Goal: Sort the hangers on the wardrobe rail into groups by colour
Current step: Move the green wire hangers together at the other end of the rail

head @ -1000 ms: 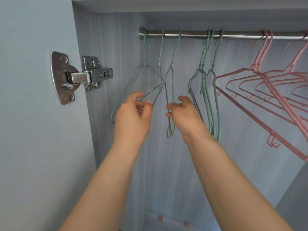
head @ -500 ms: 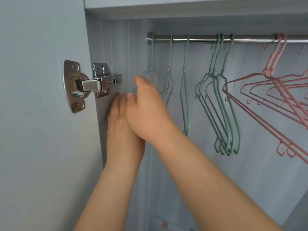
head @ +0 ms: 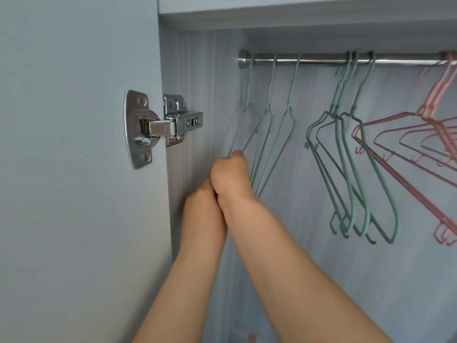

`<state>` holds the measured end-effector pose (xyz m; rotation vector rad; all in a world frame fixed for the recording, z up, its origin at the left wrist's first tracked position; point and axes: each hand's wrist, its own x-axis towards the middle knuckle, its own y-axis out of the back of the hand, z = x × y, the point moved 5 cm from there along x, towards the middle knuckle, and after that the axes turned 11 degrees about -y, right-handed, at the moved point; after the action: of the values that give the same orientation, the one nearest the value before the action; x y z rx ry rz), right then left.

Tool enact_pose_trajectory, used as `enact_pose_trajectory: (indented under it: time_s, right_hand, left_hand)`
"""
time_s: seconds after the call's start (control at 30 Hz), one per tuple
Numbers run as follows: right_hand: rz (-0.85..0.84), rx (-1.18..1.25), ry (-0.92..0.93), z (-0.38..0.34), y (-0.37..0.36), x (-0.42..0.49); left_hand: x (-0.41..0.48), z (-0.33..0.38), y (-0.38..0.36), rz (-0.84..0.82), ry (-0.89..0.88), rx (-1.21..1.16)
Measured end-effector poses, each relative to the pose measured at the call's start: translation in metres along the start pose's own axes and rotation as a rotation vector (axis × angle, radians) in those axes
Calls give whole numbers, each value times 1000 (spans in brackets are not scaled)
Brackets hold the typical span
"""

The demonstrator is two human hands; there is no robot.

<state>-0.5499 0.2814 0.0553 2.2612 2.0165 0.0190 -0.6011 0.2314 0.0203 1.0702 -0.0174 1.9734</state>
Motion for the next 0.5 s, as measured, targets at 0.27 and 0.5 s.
enact_pose_trajectory:
  time_s: [0.27, 0.5]
  right_hand:
    - [7, 94, 35, 0, -1, 8]
    - [-25, 3, 78, 2, -6, 6]
  left_hand:
    - [0, 5, 5, 61, -118, 36]
    - [-4, 0, 5, 51, -95, 108]
